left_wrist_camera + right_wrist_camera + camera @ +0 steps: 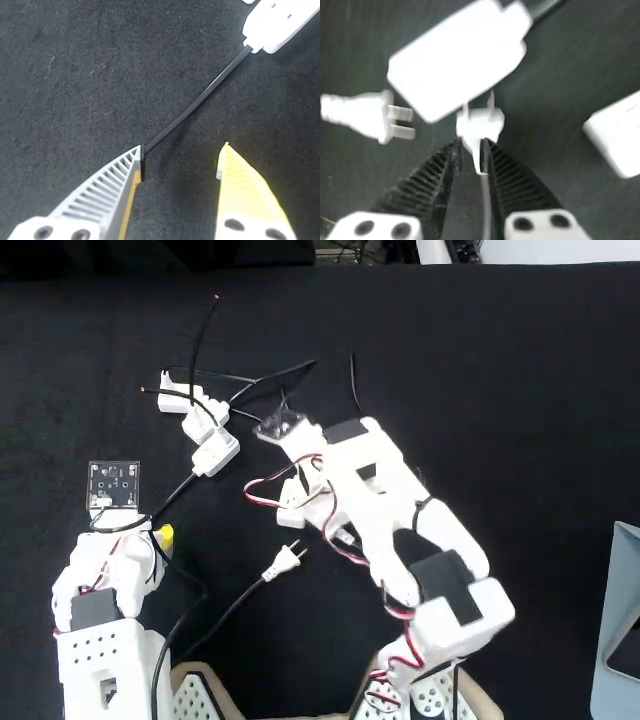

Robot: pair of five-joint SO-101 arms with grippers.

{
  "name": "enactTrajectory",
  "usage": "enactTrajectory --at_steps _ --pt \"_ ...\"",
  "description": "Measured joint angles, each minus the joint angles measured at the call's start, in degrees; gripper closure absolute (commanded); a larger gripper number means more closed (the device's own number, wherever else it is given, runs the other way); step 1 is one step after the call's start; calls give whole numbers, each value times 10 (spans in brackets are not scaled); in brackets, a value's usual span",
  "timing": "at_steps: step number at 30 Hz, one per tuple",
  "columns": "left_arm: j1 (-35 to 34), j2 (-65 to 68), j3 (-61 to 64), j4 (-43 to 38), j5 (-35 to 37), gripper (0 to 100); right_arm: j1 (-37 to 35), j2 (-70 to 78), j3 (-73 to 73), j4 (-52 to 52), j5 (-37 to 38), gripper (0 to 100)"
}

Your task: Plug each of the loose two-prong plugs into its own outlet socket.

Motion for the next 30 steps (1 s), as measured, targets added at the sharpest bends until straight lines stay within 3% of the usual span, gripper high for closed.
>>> enactTrajectory --at_steps 7,13,18,26,30 --pt "0 0 0 0 0 755 0 -1 -86 110 0 923" --pt "0 0 0 0 0 755 0 -46 -85 118 0 920" --pt "0 0 0 0 0 755 0 -72 -10 62 0 917" --pt "0 0 0 0 0 755 0 -74 62 -25 -2 664" --pt "0 0 0 0 0 755 -4 -74 82 -41 -2 658"
